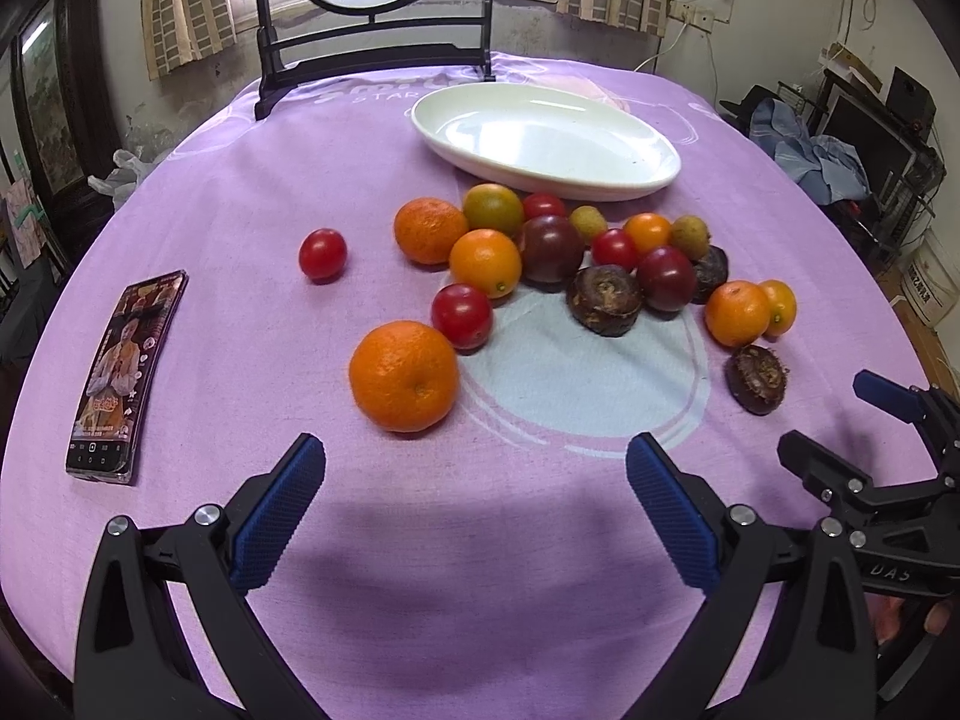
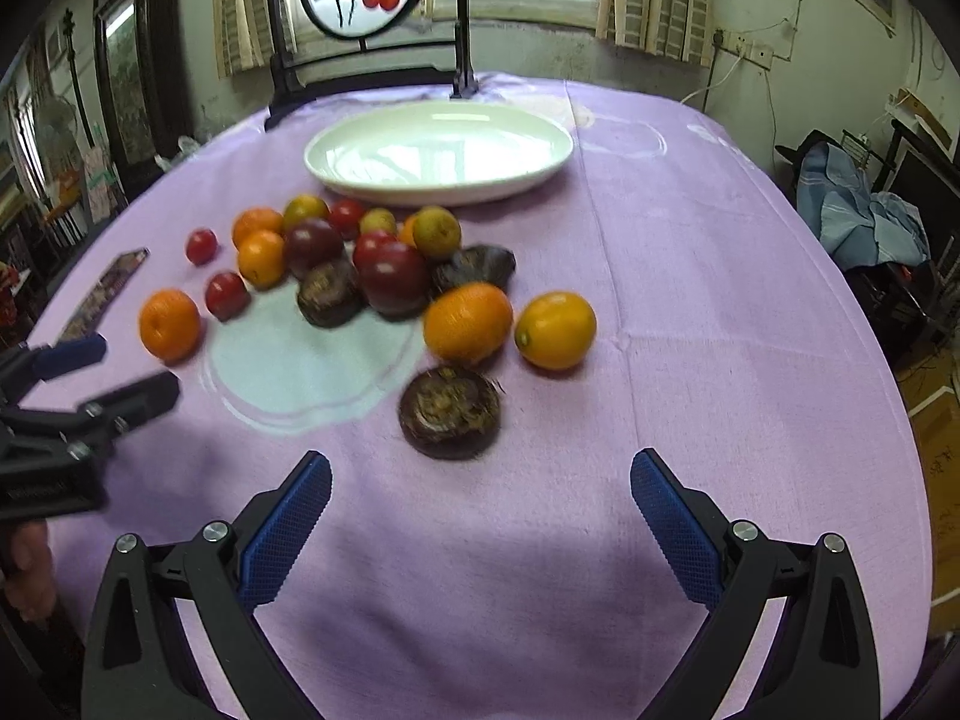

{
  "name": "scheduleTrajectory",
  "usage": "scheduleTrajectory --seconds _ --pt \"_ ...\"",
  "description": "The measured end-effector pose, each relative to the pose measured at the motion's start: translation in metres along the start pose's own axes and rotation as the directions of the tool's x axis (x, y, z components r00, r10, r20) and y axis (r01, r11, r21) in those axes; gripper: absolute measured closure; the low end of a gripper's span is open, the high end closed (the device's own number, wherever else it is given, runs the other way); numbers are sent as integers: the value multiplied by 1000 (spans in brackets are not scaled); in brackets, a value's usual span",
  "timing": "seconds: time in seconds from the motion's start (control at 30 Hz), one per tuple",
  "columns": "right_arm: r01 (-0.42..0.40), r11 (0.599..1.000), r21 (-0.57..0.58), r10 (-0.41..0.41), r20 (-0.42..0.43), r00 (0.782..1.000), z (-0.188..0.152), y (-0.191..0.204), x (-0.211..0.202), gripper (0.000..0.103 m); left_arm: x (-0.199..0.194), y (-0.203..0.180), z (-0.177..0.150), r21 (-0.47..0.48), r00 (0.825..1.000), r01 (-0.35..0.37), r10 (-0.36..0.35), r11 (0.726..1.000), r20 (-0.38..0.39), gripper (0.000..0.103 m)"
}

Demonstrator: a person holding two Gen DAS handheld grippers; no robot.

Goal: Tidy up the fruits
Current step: 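Grasp the dark brown round fruit with the right tool while the left tool grasps a tangerine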

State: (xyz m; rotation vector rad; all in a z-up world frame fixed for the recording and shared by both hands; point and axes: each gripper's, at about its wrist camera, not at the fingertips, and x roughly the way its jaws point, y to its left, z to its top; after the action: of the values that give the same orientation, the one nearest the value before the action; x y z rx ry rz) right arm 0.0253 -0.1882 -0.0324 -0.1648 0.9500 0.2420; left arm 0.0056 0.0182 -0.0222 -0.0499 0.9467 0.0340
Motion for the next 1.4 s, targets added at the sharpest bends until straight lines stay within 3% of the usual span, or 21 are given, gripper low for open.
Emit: scheduleTrajectory --seconds 0.13,0.3,0.43,0.5,0.6,0.7,0.77,0.9,0.93,0.97,1.2,1.4 --pt "-13 1000 -5 12 -31 999 2 1 10 4 6 11 -1 -16 1000 0 0 1000 -14 5" --pt "-36 999 -26 34 -72 997 9 10 26 24 12 30 0 -52 1000 -9 8 999 -26 5" --pt "-33 999 -27 32 -43 999 12 14 31 31 18 39 4 -71 999 -18 15 997 -39 5" --pt "-30 999 -19 29 -27 999 13 11 30 46 21 39 7 -71 999 -13 10 997 -42 5" --pt "-86 996 23 86 -13 996 14 0 27 60 29 36 12 -62 999 5 -9 998 -50 5" --pt "-125 991 37 125 -2 992 10 -6 23 60 35 33 18 -49 999 -1 -1 999 -41 7" --pt "-149 988 37 149 7 989 8 -7 20 60 38 31 22 -38 999 -5 3 999 -46 26" --pt "-203 979 28 202 27 979 5 -7 10 60 47 29 24 -30 997 -12 9 999 -73 42" --pt "-210 978 22 209 35 977 5 -6 7 60 46 28 24 -21 998 -1 -1 1000 -62 57" --pt "-214 977 16 213 41 976 6 -6 4 60 44 28 25 -19 998 18 -19 1000 -56 60" --pt "-261 965 -29 262 92 961 21 -3 -15 60 27 29 32 7 998 58 -58 998 -23 60" --pt "-229 967 -112 247 193 949 76 1 -27 60 7 15 92 65 996 55 -59 996 73 60"
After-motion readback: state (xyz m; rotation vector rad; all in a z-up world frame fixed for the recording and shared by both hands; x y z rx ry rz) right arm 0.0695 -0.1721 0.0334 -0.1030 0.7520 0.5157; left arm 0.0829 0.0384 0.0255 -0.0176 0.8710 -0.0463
